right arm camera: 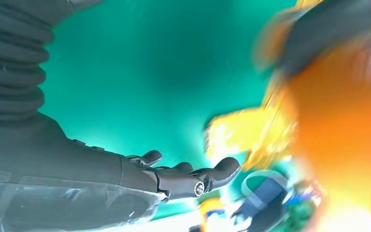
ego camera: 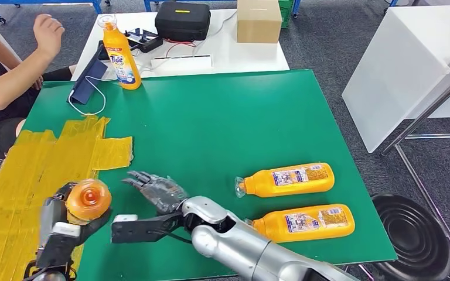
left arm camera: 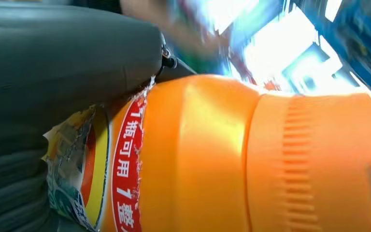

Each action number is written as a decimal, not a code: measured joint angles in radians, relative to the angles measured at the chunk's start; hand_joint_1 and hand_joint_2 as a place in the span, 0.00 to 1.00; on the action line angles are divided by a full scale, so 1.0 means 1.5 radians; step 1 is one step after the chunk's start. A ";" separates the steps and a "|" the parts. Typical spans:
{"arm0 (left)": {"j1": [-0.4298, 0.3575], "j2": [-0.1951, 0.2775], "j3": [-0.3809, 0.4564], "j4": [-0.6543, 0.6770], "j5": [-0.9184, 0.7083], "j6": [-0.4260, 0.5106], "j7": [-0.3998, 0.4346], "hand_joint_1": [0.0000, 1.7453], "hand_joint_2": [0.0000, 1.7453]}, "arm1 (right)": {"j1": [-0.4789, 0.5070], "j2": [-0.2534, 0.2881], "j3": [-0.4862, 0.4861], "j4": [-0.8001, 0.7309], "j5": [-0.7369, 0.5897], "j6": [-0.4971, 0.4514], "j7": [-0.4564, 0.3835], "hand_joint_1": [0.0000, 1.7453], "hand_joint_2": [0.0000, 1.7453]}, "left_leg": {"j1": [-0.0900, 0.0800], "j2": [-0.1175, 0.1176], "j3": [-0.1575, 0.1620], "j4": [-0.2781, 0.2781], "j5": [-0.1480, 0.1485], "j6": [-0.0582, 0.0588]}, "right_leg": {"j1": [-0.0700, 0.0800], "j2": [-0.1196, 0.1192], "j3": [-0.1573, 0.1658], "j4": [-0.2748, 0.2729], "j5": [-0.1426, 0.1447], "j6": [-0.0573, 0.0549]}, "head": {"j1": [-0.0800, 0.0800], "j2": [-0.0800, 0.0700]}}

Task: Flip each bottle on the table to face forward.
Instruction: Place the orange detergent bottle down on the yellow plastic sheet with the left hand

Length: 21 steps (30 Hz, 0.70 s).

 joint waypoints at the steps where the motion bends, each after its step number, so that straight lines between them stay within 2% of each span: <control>1: 0.000 0.003 0.002 0.002 -0.034 0.035 0.005 1.00 1.00 | 0.005 -0.014 -0.020 -0.023 0.005 0.007 0.002 0.00 0.00 | 0.000 0.000 0.000 0.000 0.000 0.000 | 0.000 0.000 0.000 0.000 0.000 0.000 | 0.000 0.000; 3: 0.000 0.009 0.004 0.005 -0.059 0.064 0.010 1.00 1.00 | 0.014 -0.035 -0.050 -0.059 0.011 0.015 0.005 0.00 0.00 | 0.000 0.000 0.000 0.000 0.000 0.000 | 0.000 0.000 0.000 0.000 0.000 0.000 | 0.000 0.000; 9: 0.000 0.015 0.005 0.012 -0.078 0.081 0.017 1.00 1.00 | 0.034 -0.064 -0.091 -0.120 0.018 0.019 0.007 0.00 0.00 | 0.000 0.000 -0.001 0.000 0.000 0.000 | 0.000 0.000 -0.001 0.000 0.000 0.000 | 0.000 0.000; 12: 0.005 0.018 0.007 0.015 -0.147 0.131 0.041 1.00 1.00 | 0.043 -0.083 -0.104 -0.151 0.016 0.014 0.000 0.00 0.00 | 0.000 0.000 -0.001 0.000 0.000 0.000 | 0.000 0.000 -0.001 0.000 0.000 0.000 | 0.000 0.000; 16: 0.032 0.022 0.024 0.023 -0.275 0.221 0.075 1.00 1.00 | 0.071 -0.150 -0.134 -0.240 -0.013 0.025 -0.028 0.00 0.00 | 0.000 0.000 -0.001 0.000 0.000 0.000 | 0.000 0.000 -0.001 0.000 0.000 0.000 | 0.000 0.000; 19: 0.050 0.022 0.043 0.032 -0.342 0.253 0.098 1.00 1.00 | 0.097 -0.214 -0.160 -0.314 -0.032 0.044 -0.040 0.00 0.00 | -0.001 0.000 -0.001 0.000 -0.001 0.001 | 0.000 0.000 -0.001 -0.001 0.000 0.000 | 0.000 0.000; 21: 0.057 0.022 0.053 0.042 -0.375 0.254 0.113 1.00 1.00 | 0.109 -0.255 -0.174 -0.352 -0.040 0.060 -0.044 0.00 0.50 | -0.001 0.000 -0.001 0.000 -0.001 0.001 | -0.001 0.000 -0.001 -0.001 0.000 0.000 | 0.000 0.000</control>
